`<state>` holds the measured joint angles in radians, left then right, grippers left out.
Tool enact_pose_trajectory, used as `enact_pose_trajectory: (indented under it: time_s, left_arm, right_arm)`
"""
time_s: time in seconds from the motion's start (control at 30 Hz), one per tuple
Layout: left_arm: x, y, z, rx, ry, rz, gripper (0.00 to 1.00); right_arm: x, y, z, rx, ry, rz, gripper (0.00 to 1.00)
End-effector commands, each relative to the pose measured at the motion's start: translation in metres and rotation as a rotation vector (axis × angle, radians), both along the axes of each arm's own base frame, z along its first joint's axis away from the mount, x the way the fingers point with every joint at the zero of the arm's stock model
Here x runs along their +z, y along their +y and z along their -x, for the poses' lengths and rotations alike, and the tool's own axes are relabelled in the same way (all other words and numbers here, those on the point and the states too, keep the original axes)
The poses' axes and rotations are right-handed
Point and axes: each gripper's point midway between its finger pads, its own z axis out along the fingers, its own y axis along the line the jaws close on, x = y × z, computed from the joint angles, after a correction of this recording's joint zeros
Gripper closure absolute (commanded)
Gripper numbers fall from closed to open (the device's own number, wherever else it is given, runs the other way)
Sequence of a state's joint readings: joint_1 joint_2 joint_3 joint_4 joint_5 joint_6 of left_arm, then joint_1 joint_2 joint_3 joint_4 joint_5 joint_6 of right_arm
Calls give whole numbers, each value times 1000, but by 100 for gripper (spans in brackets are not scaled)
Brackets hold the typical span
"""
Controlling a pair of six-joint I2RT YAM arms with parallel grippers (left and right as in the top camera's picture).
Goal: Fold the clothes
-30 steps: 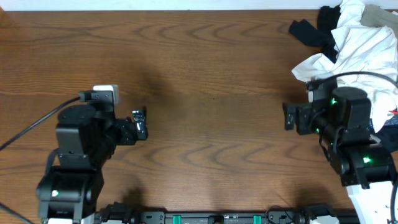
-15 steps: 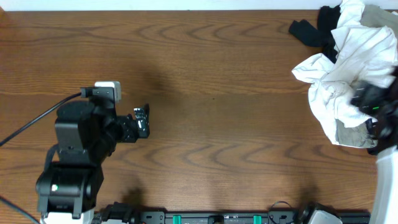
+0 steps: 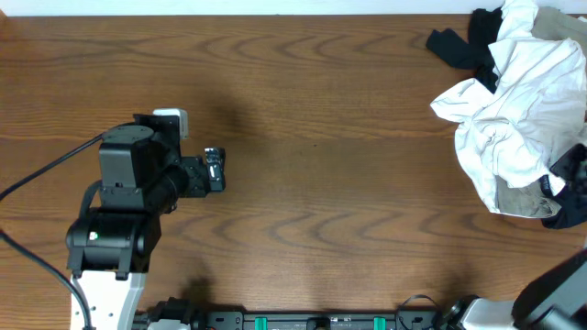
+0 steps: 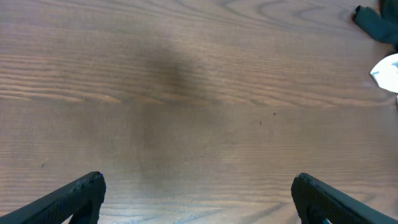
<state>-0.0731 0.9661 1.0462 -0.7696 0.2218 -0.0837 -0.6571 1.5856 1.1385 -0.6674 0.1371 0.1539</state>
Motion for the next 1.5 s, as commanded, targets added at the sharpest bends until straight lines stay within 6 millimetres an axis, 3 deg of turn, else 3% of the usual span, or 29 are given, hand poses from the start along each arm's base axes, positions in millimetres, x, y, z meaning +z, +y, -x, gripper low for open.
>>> enact_pose_trajectory:
  time_s: [0.0, 0.3, 0.47, 0.63, 0.7, 0.83, 0.9, 0.97, 1.07, 1.13, 1.23, 1.33, 1.47]
  left_arm:
    - [4, 1, -4, 12, -5, 6, 2]
    - [5, 0, -6, 12, -14, 7, 2]
    - [5, 0, -6, 12, -14, 7, 2]
    - [5, 0, -6, 12, -14, 7, 2]
    - [5, 1, -6, 12, -14, 7, 2]
    - [5, 0, -6, 12, -14, 7, 2]
    - [5, 0, -6, 12, -14, 7, 2]
    - [5, 0, -6, 12, -14, 7, 2]
    - [5, 0, -6, 12, -14, 7, 2]
    - [5, 1, -6, 12, -14, 7, 2]
    - [5, 0, -6, 12, -14, 7, 2]
    - [5, 1, -6, 12, -14, 7, 2]
    - [5, 0, -6, 12, -14, 7, 2]
  right_arm:
    - [-10, 2, -7, -2, -11, -47, 47]
    - [-15, 1, -8, -2, -3, -54, 52]
    - [-18, 9, -14, 24, -34, -101, 59]
    - [-30, 15, -17, 38, -29, -148, 78]
    - [-34, 17, -17, 39, -21, -160, 95]
    - [-27, 19, -22, 54, -57, -167, 99]
    - [-12, 21, -29, 71, -107, -163, 99]
    - [16, 20, -37, 88, -169, -136, 99]
    - [81, 23, -47, 130, -300, -83, 99]
    - [138, 34, -52, 187, -413, -49, 99]
    - [198, 55, -51, 264, -522, 8, 99]
    - [225, 79, -47, 333, -559, 43, 99]
    - [233, 129, -51, 498, -584, -19, 99]
